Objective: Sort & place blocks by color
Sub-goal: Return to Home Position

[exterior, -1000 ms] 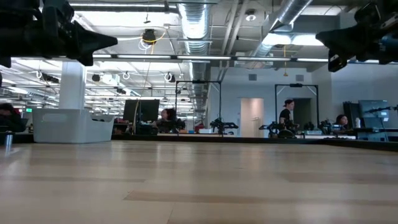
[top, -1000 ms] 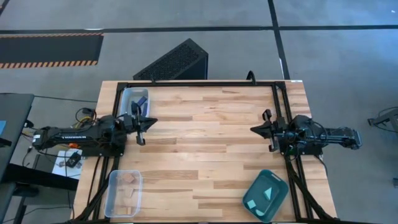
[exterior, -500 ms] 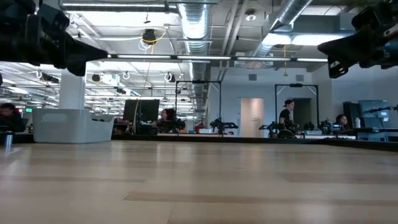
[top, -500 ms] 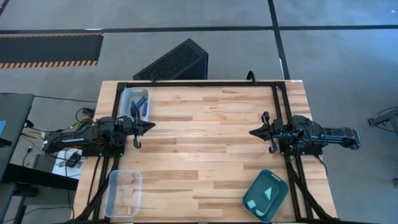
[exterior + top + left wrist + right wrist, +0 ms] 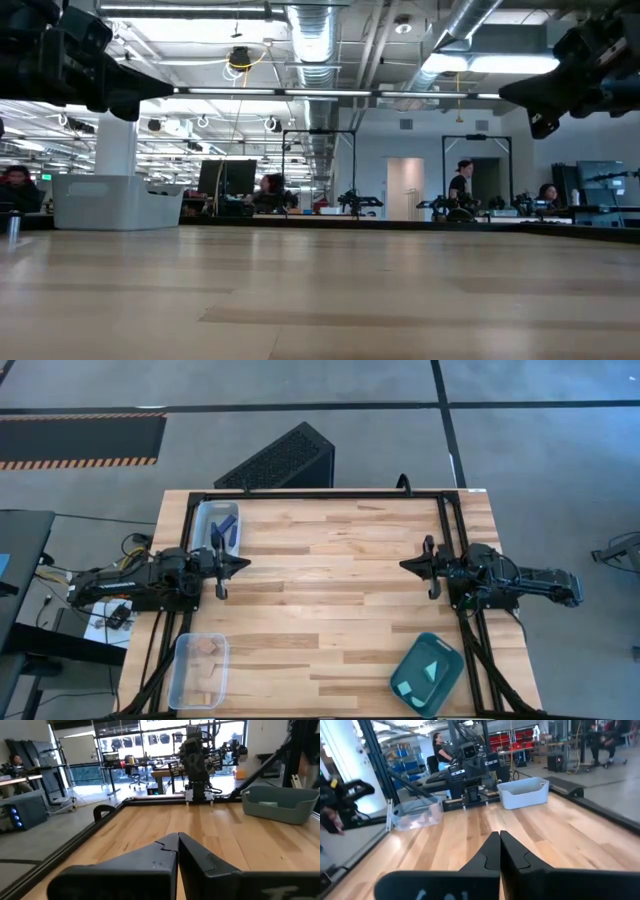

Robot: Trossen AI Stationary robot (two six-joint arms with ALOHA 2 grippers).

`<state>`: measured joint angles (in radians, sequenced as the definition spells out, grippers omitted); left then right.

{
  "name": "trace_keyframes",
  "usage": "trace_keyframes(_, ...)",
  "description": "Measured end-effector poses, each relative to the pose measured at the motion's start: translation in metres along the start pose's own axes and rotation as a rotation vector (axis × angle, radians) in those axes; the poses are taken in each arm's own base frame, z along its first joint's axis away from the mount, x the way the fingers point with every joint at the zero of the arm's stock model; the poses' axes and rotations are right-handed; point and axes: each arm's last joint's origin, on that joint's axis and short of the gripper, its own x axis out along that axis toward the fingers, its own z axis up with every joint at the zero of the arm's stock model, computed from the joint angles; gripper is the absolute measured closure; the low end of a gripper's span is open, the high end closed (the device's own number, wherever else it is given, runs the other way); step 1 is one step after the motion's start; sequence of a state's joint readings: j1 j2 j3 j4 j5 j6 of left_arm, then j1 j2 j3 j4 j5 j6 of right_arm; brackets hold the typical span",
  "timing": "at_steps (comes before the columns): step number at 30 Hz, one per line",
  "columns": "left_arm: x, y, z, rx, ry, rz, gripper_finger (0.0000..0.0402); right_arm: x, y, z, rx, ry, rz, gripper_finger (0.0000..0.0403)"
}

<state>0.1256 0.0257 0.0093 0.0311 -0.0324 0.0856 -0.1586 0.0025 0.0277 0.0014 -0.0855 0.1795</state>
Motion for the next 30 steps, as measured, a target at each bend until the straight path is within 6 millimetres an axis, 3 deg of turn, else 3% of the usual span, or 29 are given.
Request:
trace_keyframes(4, 0.0, -0.0001, -0.0003, -0.021, 0.003, -0.002, 0.0401, 0.0001, -0.0001, 0.0002, 0.063, -0.005, 0.001, 0.0393)
trace_keyframes(16, 0.0, 0.0, -0.0005, -0.039, 0.003, -0.001, 0.0401, 0.0, -0.0002, -0.0008, 0.067, 0.006, -0.001, 0.0369)
trace_keyframes(30, 0.0, 0.0, -0.0005, -0.054, 0.003, 0.0, 0.0401, 0.0001, -0.0003, -0.0011, 0.067, 0.009, -0.001, 0.0369)
